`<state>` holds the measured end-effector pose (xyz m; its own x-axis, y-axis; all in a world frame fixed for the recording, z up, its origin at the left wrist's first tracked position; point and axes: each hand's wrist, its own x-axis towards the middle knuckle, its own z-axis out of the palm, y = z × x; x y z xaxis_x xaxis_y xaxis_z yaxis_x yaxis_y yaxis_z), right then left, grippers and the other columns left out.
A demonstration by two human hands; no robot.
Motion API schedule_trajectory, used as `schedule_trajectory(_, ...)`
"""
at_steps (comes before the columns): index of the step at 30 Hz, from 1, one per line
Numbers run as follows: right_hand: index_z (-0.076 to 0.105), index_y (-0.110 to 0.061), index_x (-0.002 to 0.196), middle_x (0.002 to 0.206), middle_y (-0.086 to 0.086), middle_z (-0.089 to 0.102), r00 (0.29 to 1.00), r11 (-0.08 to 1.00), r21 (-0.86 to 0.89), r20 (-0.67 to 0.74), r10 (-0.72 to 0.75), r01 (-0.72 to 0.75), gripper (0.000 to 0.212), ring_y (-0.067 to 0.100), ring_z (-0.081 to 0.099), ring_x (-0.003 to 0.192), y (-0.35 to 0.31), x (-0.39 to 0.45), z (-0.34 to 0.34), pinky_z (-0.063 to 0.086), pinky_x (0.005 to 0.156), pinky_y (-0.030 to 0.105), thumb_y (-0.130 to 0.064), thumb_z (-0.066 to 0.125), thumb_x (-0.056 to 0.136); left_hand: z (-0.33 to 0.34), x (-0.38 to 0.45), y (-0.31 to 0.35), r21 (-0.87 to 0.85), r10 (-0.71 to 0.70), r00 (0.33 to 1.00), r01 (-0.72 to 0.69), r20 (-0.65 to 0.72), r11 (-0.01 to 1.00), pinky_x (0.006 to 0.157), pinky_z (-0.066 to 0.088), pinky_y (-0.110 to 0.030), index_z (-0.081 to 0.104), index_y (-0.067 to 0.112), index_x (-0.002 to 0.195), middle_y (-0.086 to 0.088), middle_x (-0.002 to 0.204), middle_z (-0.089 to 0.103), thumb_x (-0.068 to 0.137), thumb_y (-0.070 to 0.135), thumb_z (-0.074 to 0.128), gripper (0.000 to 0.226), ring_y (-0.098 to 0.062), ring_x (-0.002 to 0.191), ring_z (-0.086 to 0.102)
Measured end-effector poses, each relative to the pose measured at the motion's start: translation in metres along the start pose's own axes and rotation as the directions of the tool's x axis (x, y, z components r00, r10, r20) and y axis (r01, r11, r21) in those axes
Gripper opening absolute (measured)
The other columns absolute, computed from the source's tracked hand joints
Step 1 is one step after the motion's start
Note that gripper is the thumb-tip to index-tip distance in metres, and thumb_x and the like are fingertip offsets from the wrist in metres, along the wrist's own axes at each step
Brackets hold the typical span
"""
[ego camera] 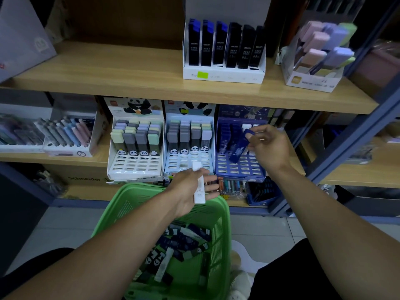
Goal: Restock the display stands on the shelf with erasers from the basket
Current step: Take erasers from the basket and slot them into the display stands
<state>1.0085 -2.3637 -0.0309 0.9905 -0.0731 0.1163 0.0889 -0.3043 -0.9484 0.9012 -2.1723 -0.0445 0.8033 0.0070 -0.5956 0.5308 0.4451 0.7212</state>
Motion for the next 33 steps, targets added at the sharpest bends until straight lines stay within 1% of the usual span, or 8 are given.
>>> schedule_trajectory(5, 0.062, -0.018, 0.098, 0.096, -0.010, 0.060, 0.992, 0.980, -0.156, 0.012, -0.122, 0.122, 0.015, -0.017, 0.062, 0.078, 0.003, 0.002, 0.006, 0.055, 0.068, 0.022, -0.003, 0.061, 0.098, 0.002, 0.000, -0.002, 0.031, 0.048, 0.999, -0.048, -0.001, 0.998, 0.069, 0.063, -0.038, 0.063, 0.002, 0.118, -0.020, 0.109, 0.070, 0.099, 0.011, 0.058, 0.021, -0.030, 0.085, 0.070)
schedule_trajectory(8, 0.063, -0.019, 0.097, 0.097, -0.003, 0.064, 0.987, 0.964, -0.221, 0.089, -0.134, 0.151, 0.017, 0.004, 0.068, 0.090, 0.003, 0.002, 0.012, 0.056, 0.070, 0.028, -0.003, 0.059, 0.099, 0.003, 0.002, -0.001, -0.006, 0.054, 0.998, -0.054, 0.025, 0.999, 0.070, 0.063, -0.037, 0.059, 0.000, 0.115, -0.021, 0.101, 0.072, 0.100, 0.009, 0.057, 0.017, -0.029, 0.080, 0.073)
schedule_trajectory(11, 0.064, -0.021, 0.097, 0.087, 0.005, 0.068, 0.965, 0.912, -0.337, 0.196, -0.176, 0.235, 0.008, 0.019, 0.063, 0.069, -0.004, 0.006, 0.009, 0.042, 0.049, 0.020, -0.013, 0.066, 0.097, 0.004, 0.003, 0.000, -0.030, 0.050, 0.999, -0.050, 0.014, 0.998, 0.075, 0.062, -0.039, 0.054, 0.003, 0.120, -0.022, 0.102, 0.073, 0.104, 0.013, 0.050, 0.019, -0.032, 0.083, 0.073)
schedule_trajectory(13, 0.066, -0.019, 0.101, 0.087, 0.005, 0.069, 0.945, 0.885, -0.372, 0.270, -0.185, 0.279, 0.006, 0.025, 0.061, 0.070, -0.006, 0.007, 0.007, 0.040, 0.048, 0.024, -0.015, 0.067, 0.096, 0.004, 0.003, 0.000, -0.055, 0.050, 0.999, -0.049, 0.014, 0.997, 0.076, 0.061, -0.041, 0.051, 0.004, 0.125, -0.024, 0.104, 0.072, 0.106, 0.012, 0.044, 0.021, -0.034, 0.087, 0.073)
schedule_trajectory(21, 0.071, -0.015, 0.107, 0.091, -0.001, 0.070, 0.951, 0.831, -0.465, 0.187, -0.246, 0.307, 0.012, 0.013, 0.065, 0.080, -0.001, 0.015, 0.008, 0.051, 0.064, 0.019, -0.016, 0.067, 0.096, 0.001, 0.005, -0.001, -0.060, 0.129, 0.992, -0.128, 0.013, 0.990, 0.071, 0.063, -0.034, 0.060, 0.001, 0.119, -0.022, 0.106, 0.073, 0.100, 0.006, 0.056, 0.020, -0.030, 0.088, 0.075)
schedule_trajectory(25, 0.074, -0.012, 0.109, 0.091, 0.005, 0.073, 0.961, 0.822, -0.500, 0.167, -0.218, 0.274, 0.017, 0.015, 0.065, 0.079, -0.002, 0.019, 0.007, 0.056, 0.075, 0.031, -0.017, 0.070, 0.093, 0.000, 0.006, -0.001, -0.022, 0.151, 0.988, -0.151, -0.016, 0.988, 0.073, 0.063, -0.034, 0.066, 0.004, 0.119, -0.020, 0.106, 0.073, 0.092, 0.007, 0.067, 0.027, -0.027, 0.085, 0.076)
schedule_trajectory(30, 0.075, -0.012, 0.112, 0.088, -0.004, 0.070, 0.965, 0.808, -0.528, 0.135, -0.224, 0.262, 0.019, -0.004, 0.056, 0.066, 0.000, 0.022, 0.009, 0.041, 0.061, 0.012, -0.017, 0.069, 0.094, 0.000, 0.004, -0.002, -0.036, 0.166, 0.986, -0.166, 0.005, 0.986, 0.070, 0.063, -0.033, 0.068, 0.005, 0.113, -0.020, 0.106, 0.073, 0.091, 0.005, 0.068, 0.022, -0.026, 0.083, 0.076)
schedule_trajectory(33, 0.075, -0.015, 0.112, 0.093, -0.002, 0.069, 0.962, 0.782, -0.563, 0.109, -0.249, 0.266, 0.020, 0.004, 0.056, 0.067, 0.001, 0.022, 0.014, 0.040, 0.060, 0.017, -0.021, 0.069, 0.094, 0.000, 0.003, -0.002, -0.040, 0.167, 0.986, -0.167, 0.005, 0.985, 0.069, 0.063, -0.033, 0.067, 0.003, 0.116, -0.021, 0.107, 0.073, 0.090, 0.005, 0.069, 0.026, -0.027, 0.084, 0.076)
